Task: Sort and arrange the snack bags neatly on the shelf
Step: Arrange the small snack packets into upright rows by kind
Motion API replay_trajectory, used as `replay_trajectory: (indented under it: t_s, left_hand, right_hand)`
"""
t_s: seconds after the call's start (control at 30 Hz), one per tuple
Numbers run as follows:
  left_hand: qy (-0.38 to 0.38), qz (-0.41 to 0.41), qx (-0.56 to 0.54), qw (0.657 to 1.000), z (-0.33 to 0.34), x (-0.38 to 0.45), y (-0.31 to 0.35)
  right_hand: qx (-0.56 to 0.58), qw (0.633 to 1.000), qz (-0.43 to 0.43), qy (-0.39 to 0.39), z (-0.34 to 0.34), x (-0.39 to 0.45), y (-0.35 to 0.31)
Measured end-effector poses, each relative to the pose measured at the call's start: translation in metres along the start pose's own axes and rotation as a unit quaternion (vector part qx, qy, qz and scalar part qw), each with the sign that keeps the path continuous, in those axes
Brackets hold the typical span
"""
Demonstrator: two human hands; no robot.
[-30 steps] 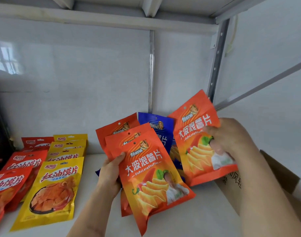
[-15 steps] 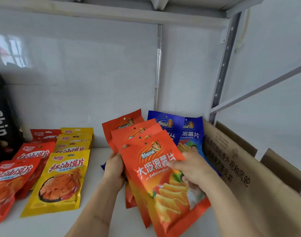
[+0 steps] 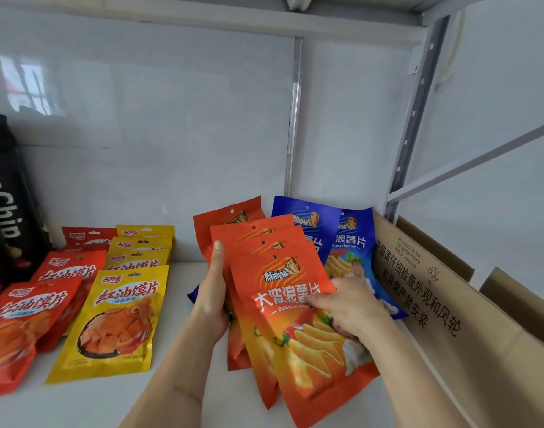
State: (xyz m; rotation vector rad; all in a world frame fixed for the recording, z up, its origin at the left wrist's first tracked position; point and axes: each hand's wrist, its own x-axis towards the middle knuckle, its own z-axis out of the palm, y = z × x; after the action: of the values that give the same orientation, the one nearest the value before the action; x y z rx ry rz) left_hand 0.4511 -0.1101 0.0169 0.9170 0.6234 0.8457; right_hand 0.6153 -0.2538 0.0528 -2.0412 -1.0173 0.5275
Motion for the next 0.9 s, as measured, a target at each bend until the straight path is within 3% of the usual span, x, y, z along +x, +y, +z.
replay_trajectory:
  t_s: [0.17,0.37,0.53,0.67,0.9]
  left_hand:
    - [0.010,0.028,0.044,0.999,-0.004,-0.001,-0.004]
    - [0.051,0.023,0.006,0.998,-0.005,-0.006,0.010]
    - [0.112,0.046,0.028,0.992,-0.031,-0.010,0.042]
    - [0.164,0.066,0.053,0.983,-0.068,-0.017,0.077]
    - [0.159,0.052,0.111,0.980,-0.105,-0.035,0.102]
  right_hand:
    - [0.019,1.000,0.005,0.000,0.002,-0.002,-0.002]
    - [0.046,0.999,-0.021,-0.002,0.007,-0.004,-0.013]
    - [-0.005,0.997,-0.061,0.053,0.026,-0.001,-0.032]
    - [0.054,0.990,-0.094,0.090,0.048,0.006,-0.044]
    - [-0.094,0.972,-0.200,0.085,0.106,0.030,-0.046]
